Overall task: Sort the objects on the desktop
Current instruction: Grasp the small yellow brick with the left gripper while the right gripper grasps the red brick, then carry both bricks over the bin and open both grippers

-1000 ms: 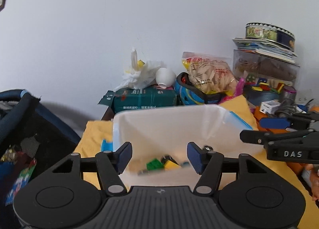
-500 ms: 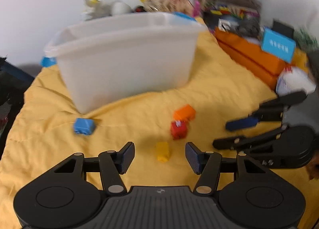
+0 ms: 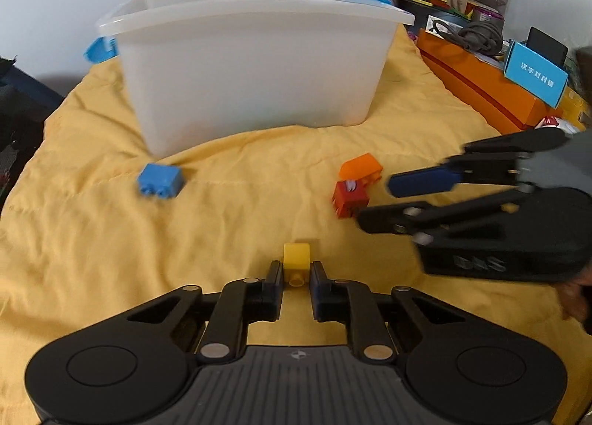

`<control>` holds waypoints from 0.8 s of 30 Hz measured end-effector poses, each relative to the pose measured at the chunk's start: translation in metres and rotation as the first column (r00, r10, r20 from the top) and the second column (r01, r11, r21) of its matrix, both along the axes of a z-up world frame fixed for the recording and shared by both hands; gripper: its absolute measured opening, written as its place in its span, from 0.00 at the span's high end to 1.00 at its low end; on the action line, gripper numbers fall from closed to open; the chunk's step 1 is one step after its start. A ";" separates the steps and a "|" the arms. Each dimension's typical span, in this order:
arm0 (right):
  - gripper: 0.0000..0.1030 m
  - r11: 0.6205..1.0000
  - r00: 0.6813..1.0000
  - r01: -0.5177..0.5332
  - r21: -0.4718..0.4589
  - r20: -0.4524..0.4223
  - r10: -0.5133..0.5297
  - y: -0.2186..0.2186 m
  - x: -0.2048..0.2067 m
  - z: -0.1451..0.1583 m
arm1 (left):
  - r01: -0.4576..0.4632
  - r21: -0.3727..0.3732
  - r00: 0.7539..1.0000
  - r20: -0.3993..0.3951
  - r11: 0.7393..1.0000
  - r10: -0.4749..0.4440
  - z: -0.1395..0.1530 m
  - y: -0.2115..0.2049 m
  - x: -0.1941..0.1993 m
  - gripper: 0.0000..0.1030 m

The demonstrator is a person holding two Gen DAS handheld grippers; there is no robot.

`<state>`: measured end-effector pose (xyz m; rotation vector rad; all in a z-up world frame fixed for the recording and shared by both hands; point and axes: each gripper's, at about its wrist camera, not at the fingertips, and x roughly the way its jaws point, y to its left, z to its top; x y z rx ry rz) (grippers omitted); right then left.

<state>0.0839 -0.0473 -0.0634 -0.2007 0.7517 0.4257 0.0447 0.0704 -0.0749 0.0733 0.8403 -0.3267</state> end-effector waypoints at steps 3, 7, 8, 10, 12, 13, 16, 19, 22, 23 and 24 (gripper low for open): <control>0.60 1.000 1.000 -0.022 0.014 -0.013 0.022 0.013 0.010 -0.006 | -0.014 0.009 1.000 0.005 1.000 0.014 0.000 0.005 -0.008 0.81; 0.59 1.000 0.999 0.002 0.025 -0.037 -0.001 0.024 0.025 -0.016 | -0.023 0.005 1.000 0.012 1.000 0.023 0.000 0.006 -0.010 0.79; 0.62 1.000 0.999 0.001 0.025 -0.033 0.000 0.025 0.026 -0.017 | -0.024 0.007 1.000 0.016 1.000 0.024 -0.001 0.005 -0.009 0.79; 0.71 1.000 1.000 -0.020 0.023 -0.024 0.021 0.028 0.027 -0.017 | -0.027 0.005 0.999 0.021 1.000 0.027 -0.001 0.004 -0.007 0.79; 0.71 0.999 0.999 -0.043 -0.013 -0.007 0.043 0.031 0.024 -0.016 | -0.030 -0.004 0.999 0.023 1.000 0.030 -0.002 0.004 -0.006 0.80; 0.71 0.998 0.999 -0.051 -0.023 -0.003 0.051 0.032 0.021 -0.015 | -0.029 -0.007 0.999 0.023 1.000 0.029 -0.002 0.004 -0.005 0.80; 0.71 0.999 0.999 -0.038 -0.013 -0.022 0.037 0.026 0.012 -0.013 | -0.012 -0.009 0.999 0.033 1.000 0.012 -0.002 0.004 -0.006 0.83; 0.71 1.000 0.999 -0.024 -0.015 -0.027 0.023 0.017 0.001 -0.015 | 0.006 -0.018 0.999 0.037 1.000 -0.005 0.001 0.004 -0.008 0.83; 0.71 1.000 0.999 -0.009 0.001 -0.031 0.009 0.013 -0.001 -0.015 | 0.011 -0.042 0.997 0.071 0.999 -0.008 0.016 0.006 -0.009 0.83; 0.71 1.000 0.999 -0.005 -0.001 -0.038 0.005 0.013 0.000 -0.013 | 0.014 -0.047 0.995 0.095 0.999 -0.010 0.024 0.006 -0.009 0.83; 0.71 1.000 0.999 0.001 -0.002 -0.038 -0.001 0.013 0.001 -0.010 | 0.018 -0.047 0.993 0.121 0.999 -0.012 0.034 0.006 -0.009 0.83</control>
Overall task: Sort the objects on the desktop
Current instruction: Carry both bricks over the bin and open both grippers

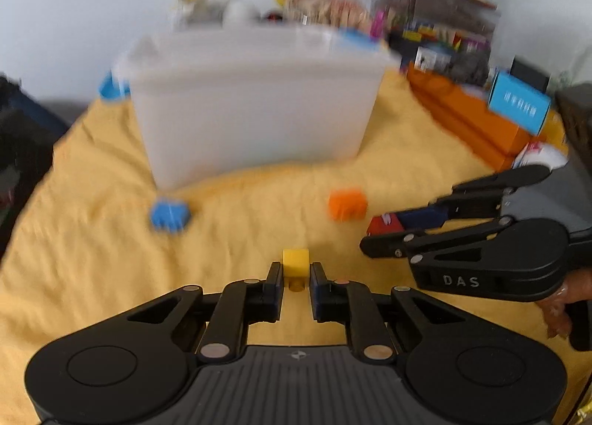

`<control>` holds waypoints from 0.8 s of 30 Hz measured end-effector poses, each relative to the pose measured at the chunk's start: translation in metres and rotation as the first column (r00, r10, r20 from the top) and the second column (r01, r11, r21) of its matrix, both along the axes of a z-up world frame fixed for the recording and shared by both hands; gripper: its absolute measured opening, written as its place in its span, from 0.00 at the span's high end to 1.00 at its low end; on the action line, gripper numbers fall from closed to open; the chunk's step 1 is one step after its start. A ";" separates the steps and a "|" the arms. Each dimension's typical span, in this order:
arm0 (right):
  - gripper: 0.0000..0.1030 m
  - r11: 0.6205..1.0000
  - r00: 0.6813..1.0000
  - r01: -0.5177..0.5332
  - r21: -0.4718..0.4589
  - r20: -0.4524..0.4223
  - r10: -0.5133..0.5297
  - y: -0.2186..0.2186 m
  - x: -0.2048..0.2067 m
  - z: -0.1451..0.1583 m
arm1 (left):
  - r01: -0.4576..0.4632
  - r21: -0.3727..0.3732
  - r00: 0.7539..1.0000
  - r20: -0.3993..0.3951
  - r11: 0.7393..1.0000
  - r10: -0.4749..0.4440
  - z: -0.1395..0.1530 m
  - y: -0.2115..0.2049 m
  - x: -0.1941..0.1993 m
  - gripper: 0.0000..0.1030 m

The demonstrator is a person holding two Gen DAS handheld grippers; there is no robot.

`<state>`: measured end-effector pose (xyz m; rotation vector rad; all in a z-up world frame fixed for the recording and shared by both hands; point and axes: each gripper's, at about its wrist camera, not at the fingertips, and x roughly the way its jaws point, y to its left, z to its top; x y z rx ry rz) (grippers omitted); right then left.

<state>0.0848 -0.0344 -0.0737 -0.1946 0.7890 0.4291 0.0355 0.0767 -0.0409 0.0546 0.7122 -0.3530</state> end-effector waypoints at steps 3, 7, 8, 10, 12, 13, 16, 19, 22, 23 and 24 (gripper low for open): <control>0.71 0.999 0.999 0.024 0.029 0.024 -0.024 -0.006 0.002 0.015 | -0.002 -0.024 0.998 0.058 1.000 0.003 0.028 0.002 0.000 0.83; 0.71 0.993 0.994 0.066 0.100 0.080 -0.074 -0.019 0.007 0.047 | -0.005 -0.046 0.986 0.167 0.999 0.013 0.070 0.008 0.005 0.83; 0.71 0.991 0.991 0.075 0.114 0.105 -0.087 -0.022 0.008 0.057 | -0.006 -0.049 0.981 0.196 0.999 0.015 0.081 0.010 0.008 0.83; 0.71 0.987 0.984 0.080 0.143 0.148 -0.101 -0.026 0.010 0.075 | -0.004 -0.045 0.968 0.250 0.999 0.016 0.100 0.012 0.017 0.83; 0.71 0.982 0.974 0.083 0.170 0.195 -0.116 -0.030 0.016 0.096 | -0.007 -0.027 0.953 0.302 1.000 0.015 0.115 0.013 0.030 0.83; 0.71 0.980 0.968 0.084 0.183 0.218 -0.124 -0.031 0.021 0.108 | -0.012 -0.024 0.947 0.321 1.000 0.019 0.121 0.013 0.037 0.83; 0.71 0.972 0.949 0.088 0.220 0.279 -0.149 -0.033 0.039 0.135 | -0.029 -0.021 0.935 0.352 0.999 0.035 0.134 0.015 0.061 0.83; 0.71 0.972 0.933 0.091 0.215 0.323 -0.159 -0.032 0.060 0.152 | -0.046 -0.041 0.932 0.357 0.998 0.058 0.138 0.015 0.086 0.83; 0.71 0.967 0.930 0.095 0.237 0.325 -0.171 -0.029 0.082 0.158 | -0.060 -0.023 0.948 0.313 0.998 0.064 0.129 0.011 0.118 0.83; 0.71 0.962 0.933 0.101 0.253 0.313 -0.180 -0.027 0.092 0.157 | -0.077 -0.026 0.953 0.291 0.997 0.081 0.123 0.010 0.129 0.83; 0.71 0.961 0.935 0.106 0.255 0.304 -0.184 -0.026 0.099 0.154 | -0.093 -0.033 0.962 0.254 0.995 0.098 0.115 0.011 0.140 0.83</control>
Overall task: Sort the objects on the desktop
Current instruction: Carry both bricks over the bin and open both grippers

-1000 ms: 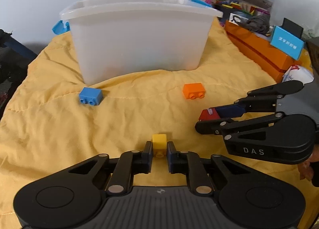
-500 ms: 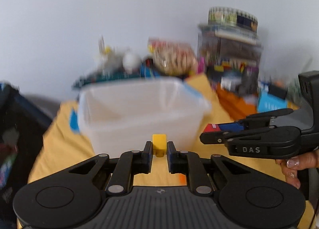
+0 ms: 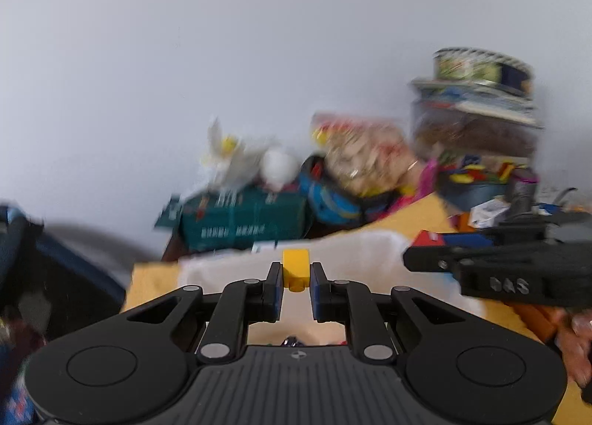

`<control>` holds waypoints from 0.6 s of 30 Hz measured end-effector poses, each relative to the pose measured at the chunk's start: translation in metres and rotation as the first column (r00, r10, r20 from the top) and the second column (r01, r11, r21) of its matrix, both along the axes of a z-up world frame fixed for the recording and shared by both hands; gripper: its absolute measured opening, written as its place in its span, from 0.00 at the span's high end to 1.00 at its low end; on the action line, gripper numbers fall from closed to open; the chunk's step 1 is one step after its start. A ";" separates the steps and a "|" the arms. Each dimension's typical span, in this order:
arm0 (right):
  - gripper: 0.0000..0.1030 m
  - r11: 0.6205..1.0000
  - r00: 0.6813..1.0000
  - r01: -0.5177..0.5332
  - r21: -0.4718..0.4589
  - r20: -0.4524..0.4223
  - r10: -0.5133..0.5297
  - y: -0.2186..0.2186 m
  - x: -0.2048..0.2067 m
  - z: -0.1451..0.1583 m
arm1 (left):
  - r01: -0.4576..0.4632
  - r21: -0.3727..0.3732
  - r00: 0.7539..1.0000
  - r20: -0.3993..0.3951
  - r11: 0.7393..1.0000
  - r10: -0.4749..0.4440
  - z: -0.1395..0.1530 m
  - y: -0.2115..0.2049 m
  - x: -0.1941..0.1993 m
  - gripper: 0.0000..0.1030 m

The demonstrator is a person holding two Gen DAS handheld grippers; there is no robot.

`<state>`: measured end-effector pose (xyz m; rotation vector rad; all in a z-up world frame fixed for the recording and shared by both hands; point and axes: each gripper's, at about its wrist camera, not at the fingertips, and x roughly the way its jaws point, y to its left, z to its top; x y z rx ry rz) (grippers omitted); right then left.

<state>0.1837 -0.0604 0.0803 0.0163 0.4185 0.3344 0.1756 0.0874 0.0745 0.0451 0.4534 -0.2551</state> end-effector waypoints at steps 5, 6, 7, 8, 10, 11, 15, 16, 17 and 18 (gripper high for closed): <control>0.69 0.998 0.996 0.025 -0.064 -0.078 -0.030 0.017 0.026 -0.023 | -0.029 0.027 0.992 -0.118 0.999 0.032 -0.030 -0.004 0.026 0.71; 0.63 0.996 0.996 0.031 -0.079 -0.083 -0.038 0.020 0.030 -0.029 | -0.035 0.027 0.992 -0.122 0.999 0.038 -0.031 -0.003 0.026 0.65; 0.58 0.995 0.995 0.028 -0.091 -0.092 -0.036 0.021 0.032 -0.034 | -0.044 0.020 0.992 -0.121 0.999 0.046 -0.030 -0.002 0.025 0.59; 0.56 0.995 0.994 0.022 -0.098 -0.102 -0.032 0.021 0.033 -0.036 | -0.049 0.008 0.992 -0.114 0.999 0.049 -0.029 0.000 0.021 0.58; 0.56 0.995 0.994 0.013 -0.099 -0.109 -0.024 0.019 0.030 -0.038 | -0.048 -0.014 0.995 -0.087 0.999 0.047 -0.025 0.003 0.012 0.57; 0.56 0.995 0.994 0.013 -0.096 -0.106 -0.023 0.018 0.028 -0.038 | -0.049 -0.018 0.996 -0.075 0.999 0.048 -0.022 0.005 0.007 0.55; 0.46 0.997 0.996 0.031 -0.076 -0.085 -0.038 0.010 0.017 -0.033 | -0.061 -0.049 0.998 0.009 0.997 0.062 -0.013 0.013 -0.025 0.44; 0.45 0.997 0.997 0.034 -0.075 -0.073 -0.040 0.007 0.013 -0.032 | -0.057 -0.071 0.998 0.023 0.996 0.058 -0.013 0.015 -0.034 0.39; 0.45 0.997 0.997 0.033 -0.074 -0.063 -0.038 0.005 0.009 -0.031 | -0.053 -0.082 0.998 0.025 0.995 0.055 -0.014 0.017 -0.043 0.39; 0.44 0.997 0.998 0.033 -0.069 -0.052 -0.036 0.001 0.006 -0.030 | -0.053 -0.081 0.998 0.025 0.995 0.056 -0.017 0.018 -0.053 0.39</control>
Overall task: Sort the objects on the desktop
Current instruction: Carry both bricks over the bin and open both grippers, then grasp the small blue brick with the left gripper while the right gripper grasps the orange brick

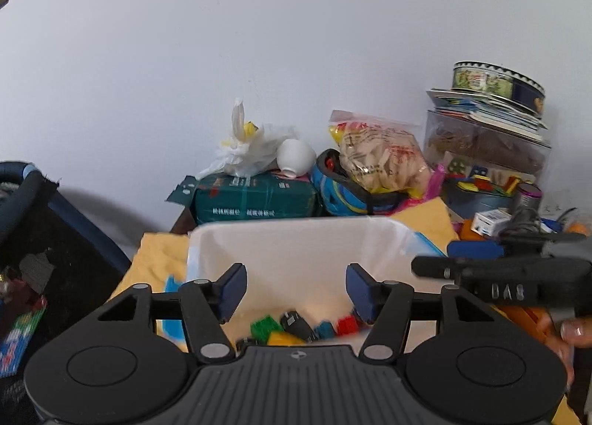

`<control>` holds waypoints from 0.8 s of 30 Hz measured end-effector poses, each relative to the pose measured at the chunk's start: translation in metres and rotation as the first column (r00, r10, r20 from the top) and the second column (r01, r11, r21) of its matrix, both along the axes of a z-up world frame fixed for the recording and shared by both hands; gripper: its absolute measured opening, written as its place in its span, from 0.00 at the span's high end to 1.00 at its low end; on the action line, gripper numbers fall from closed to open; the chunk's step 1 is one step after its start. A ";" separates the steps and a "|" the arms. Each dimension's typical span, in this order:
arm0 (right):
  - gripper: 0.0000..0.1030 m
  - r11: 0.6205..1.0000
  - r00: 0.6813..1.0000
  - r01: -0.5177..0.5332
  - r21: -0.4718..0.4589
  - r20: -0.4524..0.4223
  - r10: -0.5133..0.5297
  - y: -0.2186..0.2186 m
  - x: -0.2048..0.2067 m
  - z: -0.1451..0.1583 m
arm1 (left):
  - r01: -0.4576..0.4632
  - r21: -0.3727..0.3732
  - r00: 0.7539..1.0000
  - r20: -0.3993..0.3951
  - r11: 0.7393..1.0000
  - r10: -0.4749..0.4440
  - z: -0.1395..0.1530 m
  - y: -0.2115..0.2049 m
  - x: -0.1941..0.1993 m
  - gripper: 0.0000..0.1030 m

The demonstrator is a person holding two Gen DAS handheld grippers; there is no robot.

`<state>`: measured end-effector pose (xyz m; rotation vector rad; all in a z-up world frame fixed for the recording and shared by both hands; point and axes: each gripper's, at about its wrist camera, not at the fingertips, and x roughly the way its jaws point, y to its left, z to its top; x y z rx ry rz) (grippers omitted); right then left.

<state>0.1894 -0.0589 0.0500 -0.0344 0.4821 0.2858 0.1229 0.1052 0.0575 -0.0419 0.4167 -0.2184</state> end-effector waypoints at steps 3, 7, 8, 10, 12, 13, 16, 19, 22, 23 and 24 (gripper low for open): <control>0.43 1.000 1.000 0.004 0.005 0.007 -0.004 -0.009 -0.010 0.000 | 0.002 0.039 1.000 0.000 0.999 -0.002 -0.012 0.000 -0.024 0.39; 0.43 1.000 0.999 0.024 -0.005 0.049 -0.023 -0.020 -0.031 -0.005 | 0.013 0.099 0.999 -0.040 0.995 -0.009 -0.042 0.001 -0.046 0.39; 0.42 0.999 0.998 0.026 -0.022 0.065 -0.024 -0.022 -0.036 -0.009 | 0.013 0.121 0.998 -0.070 0.993 -0.005 -0.053 0.000 -0.048 0.39; 0.42 0.997 0.997 0.039 -0.074 0.074 -0.034 -0.023 -0.046 -0.018 | 0.017 0.153 0.994 -0.113 0.988 0.000 -0.069 0.001 -0.052 0.39; 0.42 0.993 0.998 0.040 -0.108 0.061 -0.034 -0.025 -0.055 -0.029 | 0.021 0.171 0.989 -0.150 0.985 0.006 -0.083 0.002 -0.049 0.39; 0.42 0.993 0.999 0.036 -0.109 0.043 -0.032 -0.026 -0.060 -0.035 | 0.023 0.183 0.986 -0.165 0.983 0.007 -0.088 0.003 -0.046 0.39; 0.42 0.994 0.999 0.007 -0.105 -0.046 -0.012 -0.026 -0.068 -0.056 | 0.025 0.225 0.981 -0.193 0.974 0.019 -0.099 0.001 -0.034 0.39; 0.44 0.993 0.993 -0.021 -0.113 -0.121 0.007 -0.022 -0.073 -0.074 | 0.021 0.255 0.974 -0.223 0.967 0.038 -0.111 0.001 -0.016 0.39; 0.45 0.991 0.986 -0.055 -0.119 -0.165 0.035 -0.013 -0.078 -0.085 | 0.041 0.279 0.958 -0.282 0.959 0.041 -0.128 0.001 0.003 0.39; 0.45 0.990 0.984 -0.075 -0.124 -0.172 0.053 -0.009 -0.079 -0.087 | 0.043 0.282 0.955 -0.293 0.958 0.043 -0.133 0.001 0.007 0.39; 0.45 0.987 0.981 -0.091 -0.131 -0.180 0.067 -0.005 -0.079 -0.088 | 0.043 0.271 0.956 -0.290 0.962 0.039 -0.136 0.002 0.010 0.40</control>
